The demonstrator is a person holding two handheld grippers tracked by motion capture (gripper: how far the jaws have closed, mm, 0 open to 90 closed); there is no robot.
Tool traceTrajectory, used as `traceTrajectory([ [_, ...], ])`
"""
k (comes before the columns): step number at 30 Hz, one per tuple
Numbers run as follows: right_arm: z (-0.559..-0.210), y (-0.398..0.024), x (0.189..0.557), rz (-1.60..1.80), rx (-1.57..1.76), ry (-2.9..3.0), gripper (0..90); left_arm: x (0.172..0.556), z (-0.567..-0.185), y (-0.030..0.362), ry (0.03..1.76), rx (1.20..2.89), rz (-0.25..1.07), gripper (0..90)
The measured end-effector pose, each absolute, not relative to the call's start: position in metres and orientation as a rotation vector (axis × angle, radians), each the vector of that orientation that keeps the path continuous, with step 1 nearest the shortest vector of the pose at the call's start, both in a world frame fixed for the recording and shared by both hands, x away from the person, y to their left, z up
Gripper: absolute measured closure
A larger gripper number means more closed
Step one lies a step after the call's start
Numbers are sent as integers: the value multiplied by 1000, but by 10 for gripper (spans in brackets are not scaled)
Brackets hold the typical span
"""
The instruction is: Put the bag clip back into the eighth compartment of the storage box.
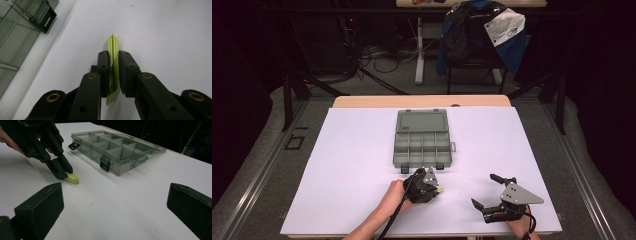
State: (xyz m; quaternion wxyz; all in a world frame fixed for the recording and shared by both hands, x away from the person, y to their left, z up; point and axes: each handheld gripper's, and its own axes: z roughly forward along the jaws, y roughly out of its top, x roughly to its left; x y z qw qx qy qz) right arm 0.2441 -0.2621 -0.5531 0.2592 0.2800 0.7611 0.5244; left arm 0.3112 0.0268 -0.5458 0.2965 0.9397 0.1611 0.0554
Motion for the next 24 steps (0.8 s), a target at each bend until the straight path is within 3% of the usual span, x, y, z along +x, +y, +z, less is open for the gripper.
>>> traceTrajectory([
  [24,-554,-264,247,1429,780,2062,6,314,-531,38,454,2419,185,798],
])
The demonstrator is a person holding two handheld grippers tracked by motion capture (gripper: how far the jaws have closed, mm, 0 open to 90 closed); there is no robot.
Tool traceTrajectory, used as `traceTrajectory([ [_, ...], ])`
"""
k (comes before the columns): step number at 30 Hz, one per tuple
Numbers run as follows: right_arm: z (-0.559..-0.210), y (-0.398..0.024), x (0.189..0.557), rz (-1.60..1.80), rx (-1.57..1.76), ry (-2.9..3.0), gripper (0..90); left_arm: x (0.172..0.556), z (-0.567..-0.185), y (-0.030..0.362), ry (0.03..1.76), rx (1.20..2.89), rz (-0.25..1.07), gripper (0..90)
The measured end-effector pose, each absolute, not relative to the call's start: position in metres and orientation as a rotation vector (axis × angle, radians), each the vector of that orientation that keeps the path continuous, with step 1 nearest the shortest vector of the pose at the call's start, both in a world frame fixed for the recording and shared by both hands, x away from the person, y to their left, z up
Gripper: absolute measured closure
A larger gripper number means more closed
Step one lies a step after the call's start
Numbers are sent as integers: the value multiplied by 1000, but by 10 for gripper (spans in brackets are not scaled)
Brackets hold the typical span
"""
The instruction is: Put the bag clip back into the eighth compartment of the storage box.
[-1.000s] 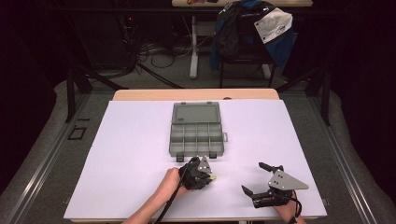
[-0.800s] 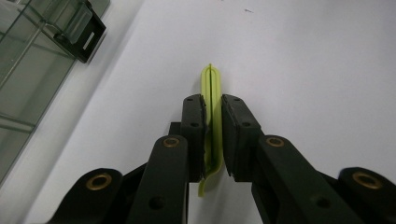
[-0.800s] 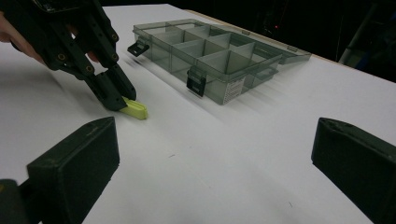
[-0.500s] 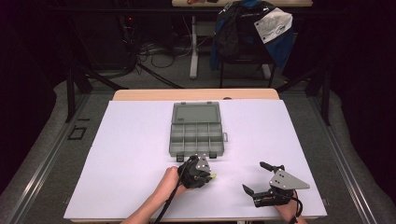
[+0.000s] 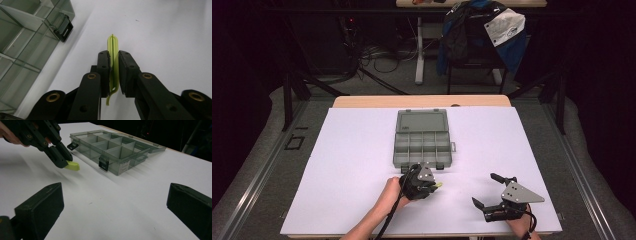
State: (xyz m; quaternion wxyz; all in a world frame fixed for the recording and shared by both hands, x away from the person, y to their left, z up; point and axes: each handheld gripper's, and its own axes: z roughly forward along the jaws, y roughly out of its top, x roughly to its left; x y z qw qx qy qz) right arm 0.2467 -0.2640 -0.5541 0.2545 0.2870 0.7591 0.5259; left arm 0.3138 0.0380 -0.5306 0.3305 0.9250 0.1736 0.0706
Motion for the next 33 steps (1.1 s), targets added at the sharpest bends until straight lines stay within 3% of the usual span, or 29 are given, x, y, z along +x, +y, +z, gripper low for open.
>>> traceTrajectory([
  [33,-553,-264,244,1420,780,2056,7,317,-519,49,484,2387,248,799],
])
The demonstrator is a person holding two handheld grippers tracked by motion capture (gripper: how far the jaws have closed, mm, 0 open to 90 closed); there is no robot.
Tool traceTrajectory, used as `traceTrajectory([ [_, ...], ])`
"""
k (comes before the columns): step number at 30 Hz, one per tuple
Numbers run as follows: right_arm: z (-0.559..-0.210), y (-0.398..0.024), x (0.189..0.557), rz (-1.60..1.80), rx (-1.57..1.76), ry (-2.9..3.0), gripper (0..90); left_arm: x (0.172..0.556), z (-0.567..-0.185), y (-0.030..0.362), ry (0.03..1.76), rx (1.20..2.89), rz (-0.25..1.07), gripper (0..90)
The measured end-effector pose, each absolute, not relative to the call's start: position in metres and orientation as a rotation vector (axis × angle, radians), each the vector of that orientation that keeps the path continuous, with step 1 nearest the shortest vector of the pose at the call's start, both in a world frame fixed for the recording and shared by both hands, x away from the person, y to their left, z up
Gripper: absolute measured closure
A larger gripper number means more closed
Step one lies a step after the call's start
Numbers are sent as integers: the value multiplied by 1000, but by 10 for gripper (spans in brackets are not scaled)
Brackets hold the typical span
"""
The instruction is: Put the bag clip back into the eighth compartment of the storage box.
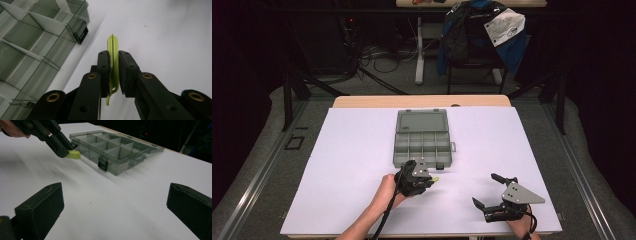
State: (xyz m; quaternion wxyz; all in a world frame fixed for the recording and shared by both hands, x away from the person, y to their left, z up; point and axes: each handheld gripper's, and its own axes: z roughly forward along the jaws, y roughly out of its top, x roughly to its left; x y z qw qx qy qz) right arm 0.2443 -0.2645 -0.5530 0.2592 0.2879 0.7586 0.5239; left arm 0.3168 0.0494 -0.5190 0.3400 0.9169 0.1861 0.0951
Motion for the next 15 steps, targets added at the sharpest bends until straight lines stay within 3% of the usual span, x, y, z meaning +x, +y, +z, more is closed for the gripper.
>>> traceTrajectory([
  [15,-553,-265,244,1419,785,2052,8,324,-512,48,487,2375,269,799],
])
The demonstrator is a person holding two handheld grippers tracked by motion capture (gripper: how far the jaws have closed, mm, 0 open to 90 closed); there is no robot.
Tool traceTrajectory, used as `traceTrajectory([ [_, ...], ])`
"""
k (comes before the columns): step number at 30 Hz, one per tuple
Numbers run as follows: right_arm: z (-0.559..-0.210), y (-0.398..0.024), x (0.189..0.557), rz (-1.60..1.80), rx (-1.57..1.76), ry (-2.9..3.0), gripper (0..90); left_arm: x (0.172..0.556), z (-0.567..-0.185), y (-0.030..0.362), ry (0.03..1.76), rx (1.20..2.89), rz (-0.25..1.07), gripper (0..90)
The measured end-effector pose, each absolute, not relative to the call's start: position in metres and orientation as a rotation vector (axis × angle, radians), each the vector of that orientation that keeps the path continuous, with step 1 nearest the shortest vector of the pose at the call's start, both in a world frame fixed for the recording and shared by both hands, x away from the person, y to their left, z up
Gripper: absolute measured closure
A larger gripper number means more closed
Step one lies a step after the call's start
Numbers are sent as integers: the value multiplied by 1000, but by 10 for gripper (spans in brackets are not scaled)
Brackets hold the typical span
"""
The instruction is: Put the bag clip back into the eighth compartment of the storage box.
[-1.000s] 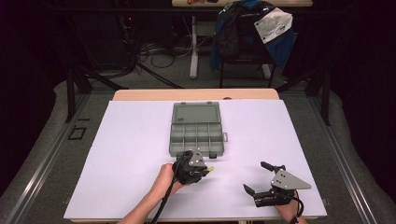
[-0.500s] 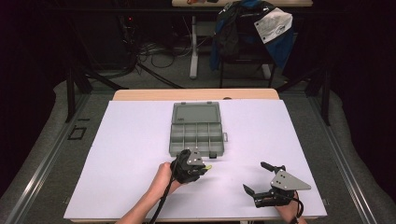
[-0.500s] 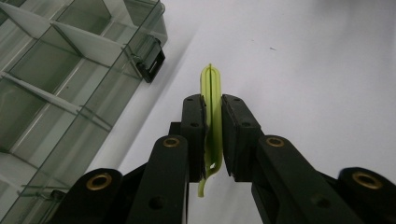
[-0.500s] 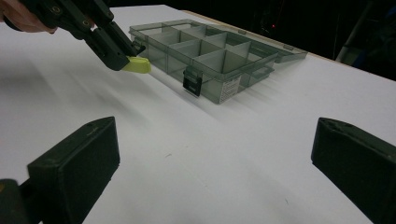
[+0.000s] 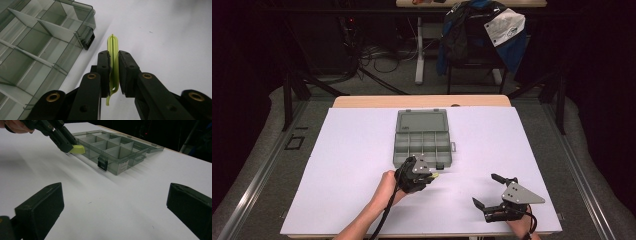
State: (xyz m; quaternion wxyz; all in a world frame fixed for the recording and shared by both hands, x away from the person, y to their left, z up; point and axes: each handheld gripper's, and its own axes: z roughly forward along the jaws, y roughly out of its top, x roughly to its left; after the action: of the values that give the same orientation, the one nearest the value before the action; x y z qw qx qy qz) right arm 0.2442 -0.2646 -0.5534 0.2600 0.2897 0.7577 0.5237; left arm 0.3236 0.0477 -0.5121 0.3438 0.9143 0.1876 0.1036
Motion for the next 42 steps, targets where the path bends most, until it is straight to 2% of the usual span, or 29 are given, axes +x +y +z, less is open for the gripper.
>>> traceTrajectory([
  [42,-553,-263,242,1416,786,2051,9,346,-483,41,502,2362,342,799],
])
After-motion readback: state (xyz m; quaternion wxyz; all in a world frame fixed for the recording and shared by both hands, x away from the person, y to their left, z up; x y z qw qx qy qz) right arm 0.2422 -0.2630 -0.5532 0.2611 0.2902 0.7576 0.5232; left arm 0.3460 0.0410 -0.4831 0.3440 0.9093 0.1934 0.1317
